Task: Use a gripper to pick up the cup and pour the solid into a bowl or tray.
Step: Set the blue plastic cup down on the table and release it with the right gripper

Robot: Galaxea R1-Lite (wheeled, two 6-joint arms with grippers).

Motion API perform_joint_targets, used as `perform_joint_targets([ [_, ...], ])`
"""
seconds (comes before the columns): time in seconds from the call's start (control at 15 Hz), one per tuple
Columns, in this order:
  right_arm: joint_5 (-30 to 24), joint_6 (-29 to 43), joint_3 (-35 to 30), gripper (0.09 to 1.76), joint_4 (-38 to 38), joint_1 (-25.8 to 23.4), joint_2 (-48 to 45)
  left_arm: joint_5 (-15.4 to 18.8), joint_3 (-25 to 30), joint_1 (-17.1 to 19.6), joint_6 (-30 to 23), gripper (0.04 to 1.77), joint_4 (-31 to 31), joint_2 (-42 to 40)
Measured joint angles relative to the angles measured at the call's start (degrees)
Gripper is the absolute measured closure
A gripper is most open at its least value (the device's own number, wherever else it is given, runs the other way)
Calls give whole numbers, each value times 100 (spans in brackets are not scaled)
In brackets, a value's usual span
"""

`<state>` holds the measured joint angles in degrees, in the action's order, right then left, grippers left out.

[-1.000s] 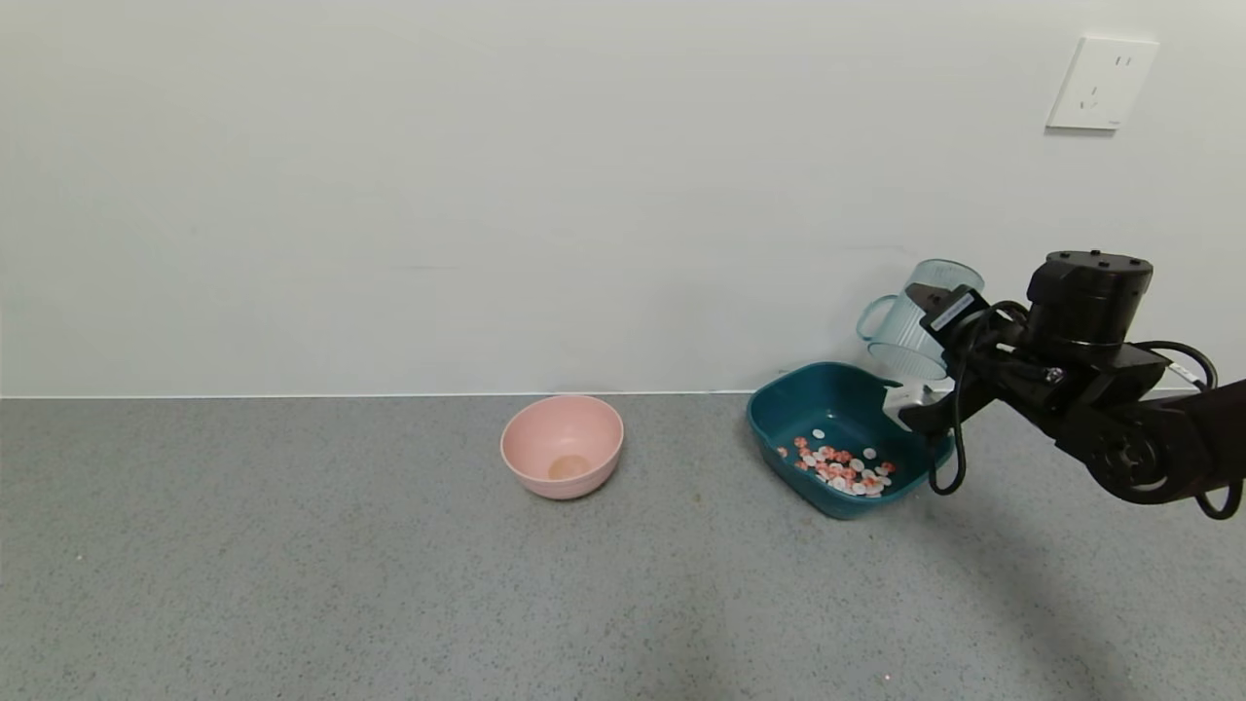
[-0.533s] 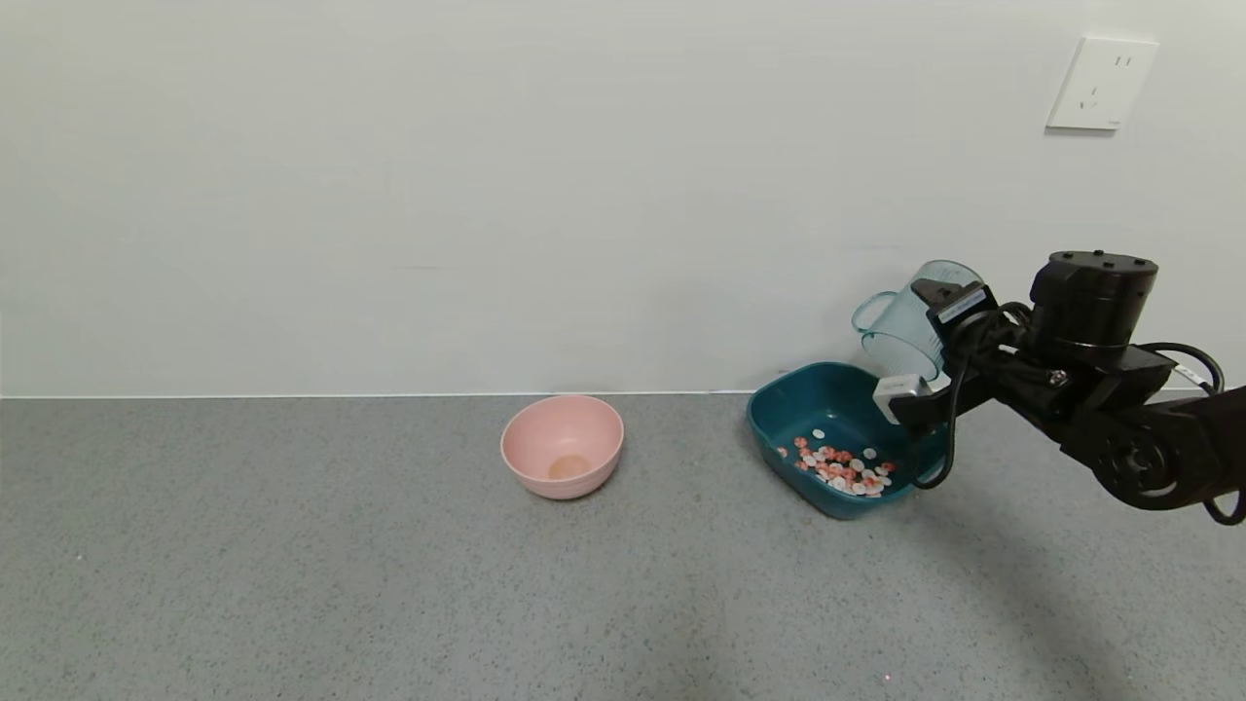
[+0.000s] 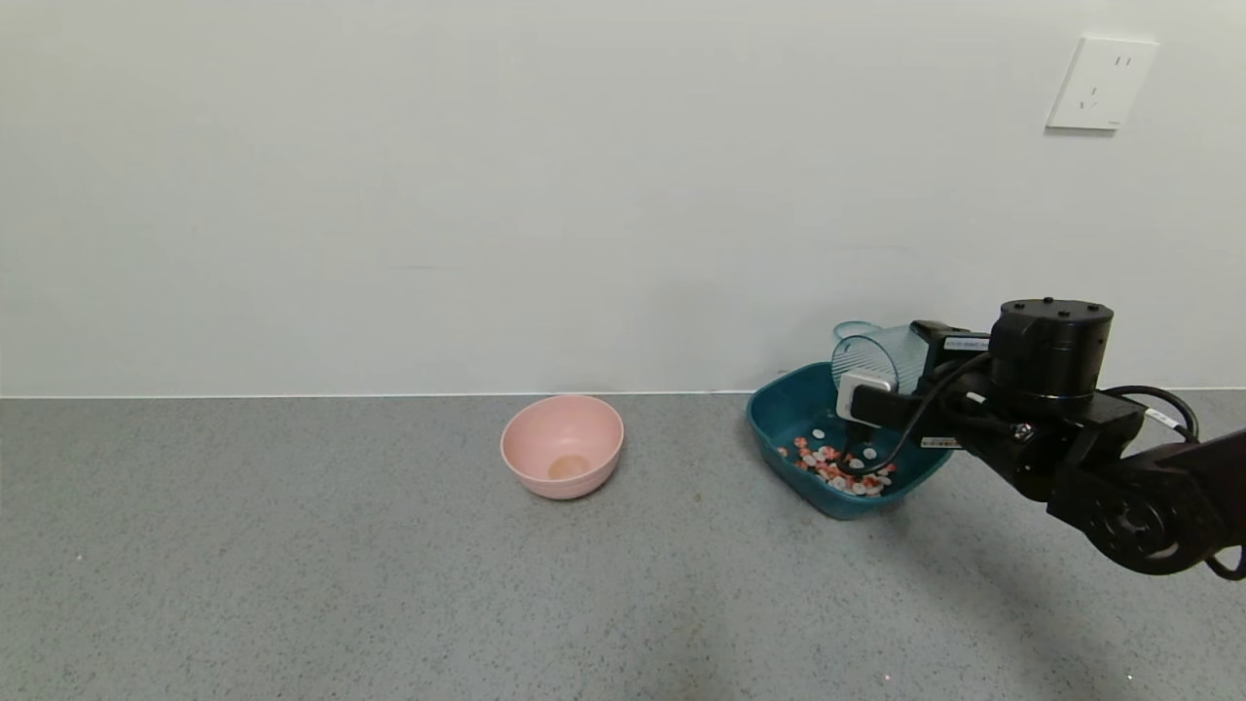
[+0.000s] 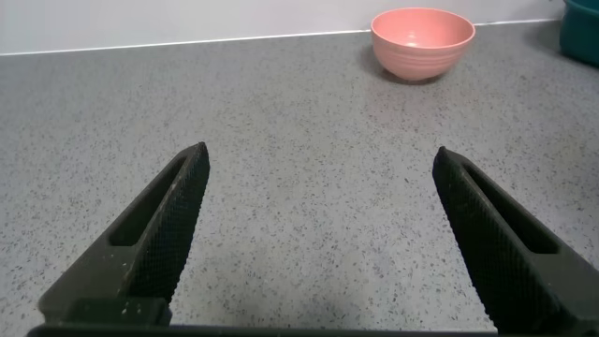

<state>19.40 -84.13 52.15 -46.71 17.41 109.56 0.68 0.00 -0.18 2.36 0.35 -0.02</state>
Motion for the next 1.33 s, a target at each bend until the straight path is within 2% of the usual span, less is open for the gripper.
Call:
perform_joint_targets([
  [0.4, 391, 2209, -28, 53, 9, 496, -60, 2, 0, 0, 0, 9, -2, 0],
  [0.8, 880, 4629, 51, 53, 28, 1490, -51, 2, -2, 0, 0, 9, -2, 0],
  [1.33, 922, 7066, -61, 53, -26, 2482, -252, 0, -2, 0, 0, 9, 0, 0],
])
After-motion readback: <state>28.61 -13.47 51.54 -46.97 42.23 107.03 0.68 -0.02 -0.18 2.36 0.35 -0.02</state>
